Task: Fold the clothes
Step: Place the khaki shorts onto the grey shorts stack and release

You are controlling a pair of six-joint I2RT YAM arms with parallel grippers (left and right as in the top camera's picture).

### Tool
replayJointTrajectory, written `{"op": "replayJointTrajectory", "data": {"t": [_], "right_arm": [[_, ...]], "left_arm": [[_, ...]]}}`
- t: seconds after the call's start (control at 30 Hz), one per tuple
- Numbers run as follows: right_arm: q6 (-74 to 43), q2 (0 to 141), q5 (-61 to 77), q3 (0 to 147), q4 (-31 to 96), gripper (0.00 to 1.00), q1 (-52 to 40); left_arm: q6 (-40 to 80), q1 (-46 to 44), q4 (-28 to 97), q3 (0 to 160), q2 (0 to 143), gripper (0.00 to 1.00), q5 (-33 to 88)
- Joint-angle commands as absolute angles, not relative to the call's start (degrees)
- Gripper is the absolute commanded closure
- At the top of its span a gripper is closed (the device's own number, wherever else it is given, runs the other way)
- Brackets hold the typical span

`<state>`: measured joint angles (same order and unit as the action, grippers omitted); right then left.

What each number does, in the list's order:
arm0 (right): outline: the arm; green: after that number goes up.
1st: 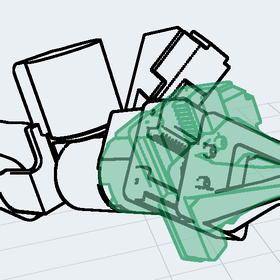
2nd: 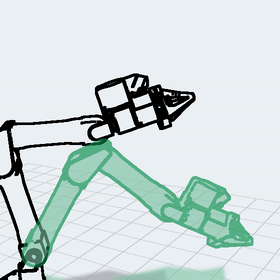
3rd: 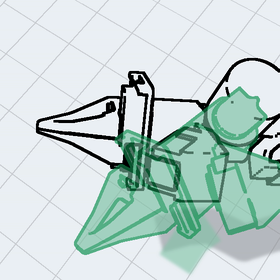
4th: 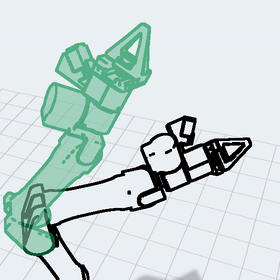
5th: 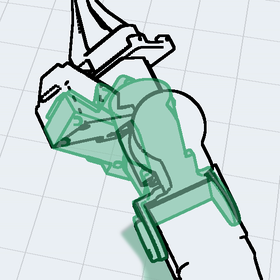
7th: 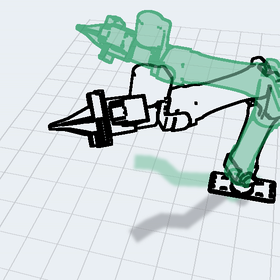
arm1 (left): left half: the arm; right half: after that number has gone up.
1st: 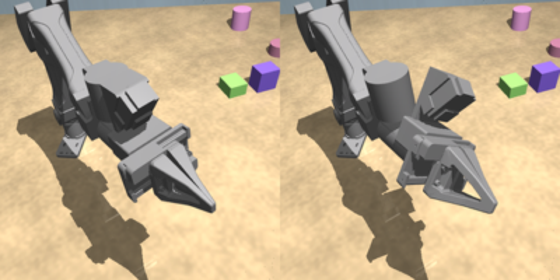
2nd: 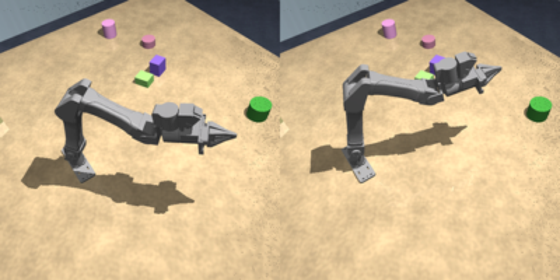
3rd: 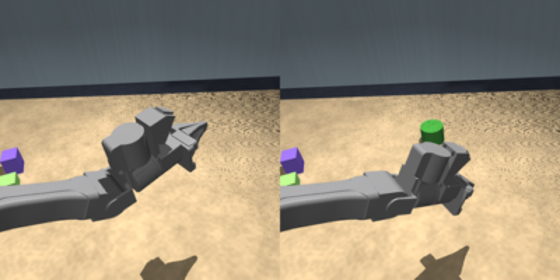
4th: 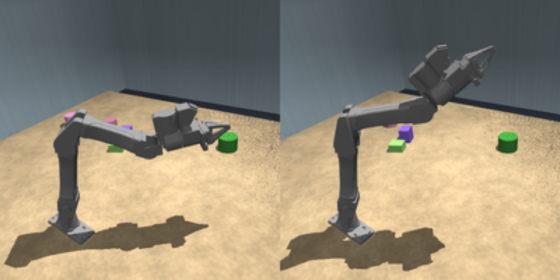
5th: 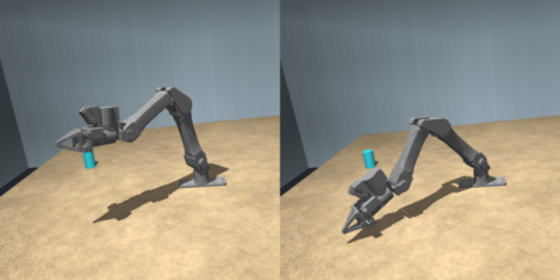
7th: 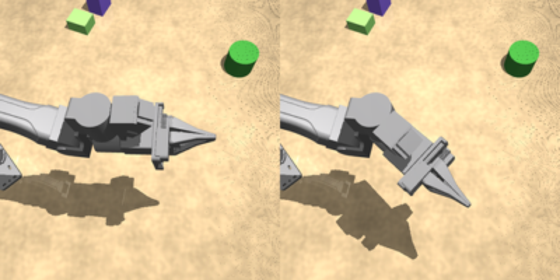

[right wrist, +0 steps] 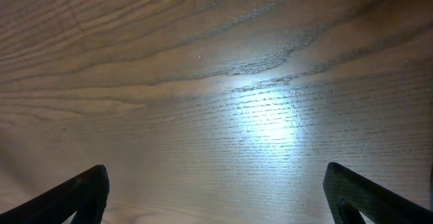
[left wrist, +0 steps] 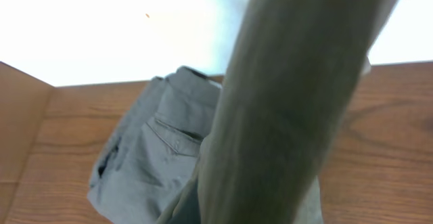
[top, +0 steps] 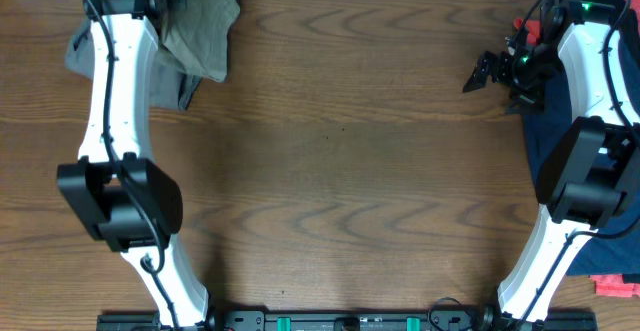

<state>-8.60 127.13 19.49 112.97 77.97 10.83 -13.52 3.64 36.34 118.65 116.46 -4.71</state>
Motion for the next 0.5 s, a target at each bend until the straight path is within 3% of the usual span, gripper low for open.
{"op": "replayJointTrajectory", "data": {"t": [0.0,0.47], "right_arm": [[-9.2,127.3,19.5,112.8,78.0,0.01,10.9],[-9.2,127.3,19.5,112.8,78.0,0.01,10.9]], "left_arm": [[-12.8,4.0,36.7,119.9,113.5,0.94,-5.7],[-11.7,5.3,36.7,119.3,116.9,0.94,-5.6]]}}
